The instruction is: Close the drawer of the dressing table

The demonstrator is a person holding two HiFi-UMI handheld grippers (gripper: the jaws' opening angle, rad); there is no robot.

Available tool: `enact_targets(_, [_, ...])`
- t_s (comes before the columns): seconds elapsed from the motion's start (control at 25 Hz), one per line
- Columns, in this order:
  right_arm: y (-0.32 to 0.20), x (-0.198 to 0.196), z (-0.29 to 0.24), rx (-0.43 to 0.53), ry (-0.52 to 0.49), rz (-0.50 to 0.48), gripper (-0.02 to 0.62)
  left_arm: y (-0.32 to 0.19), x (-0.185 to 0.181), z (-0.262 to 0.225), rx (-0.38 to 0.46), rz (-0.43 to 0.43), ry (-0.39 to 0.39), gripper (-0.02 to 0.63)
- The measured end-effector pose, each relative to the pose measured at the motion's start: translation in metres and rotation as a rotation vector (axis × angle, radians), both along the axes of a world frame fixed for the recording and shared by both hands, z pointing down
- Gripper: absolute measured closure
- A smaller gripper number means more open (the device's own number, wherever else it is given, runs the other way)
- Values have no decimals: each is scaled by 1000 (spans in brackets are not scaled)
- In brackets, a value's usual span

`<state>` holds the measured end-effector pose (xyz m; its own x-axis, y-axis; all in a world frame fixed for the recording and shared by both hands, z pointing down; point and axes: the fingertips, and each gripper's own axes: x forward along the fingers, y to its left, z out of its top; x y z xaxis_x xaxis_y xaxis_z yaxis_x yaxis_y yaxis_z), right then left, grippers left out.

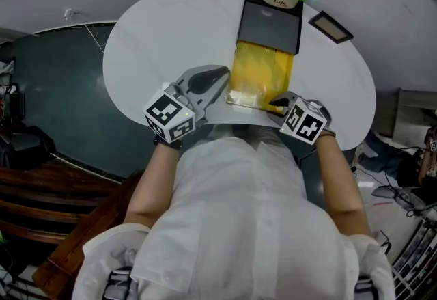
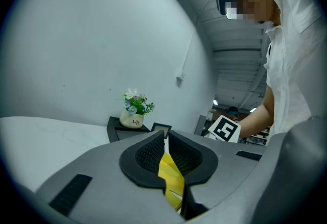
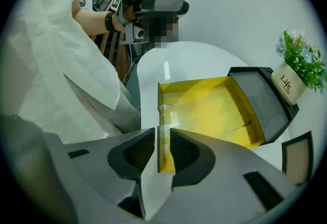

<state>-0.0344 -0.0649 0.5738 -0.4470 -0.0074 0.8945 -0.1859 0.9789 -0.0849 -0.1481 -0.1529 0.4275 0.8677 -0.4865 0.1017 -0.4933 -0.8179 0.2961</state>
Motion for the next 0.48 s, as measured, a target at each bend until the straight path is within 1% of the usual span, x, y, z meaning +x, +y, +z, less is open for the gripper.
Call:
enact_targets(0.32, [11, -6, 17, -31, 99, -116, 520, 4, -3, 0, 2, -14, 5, 584])
enact_targets(0.48, [13, -9, 24, -45, 142, -149, 523, 6, -4, -2, 6, -17, 8, 584])
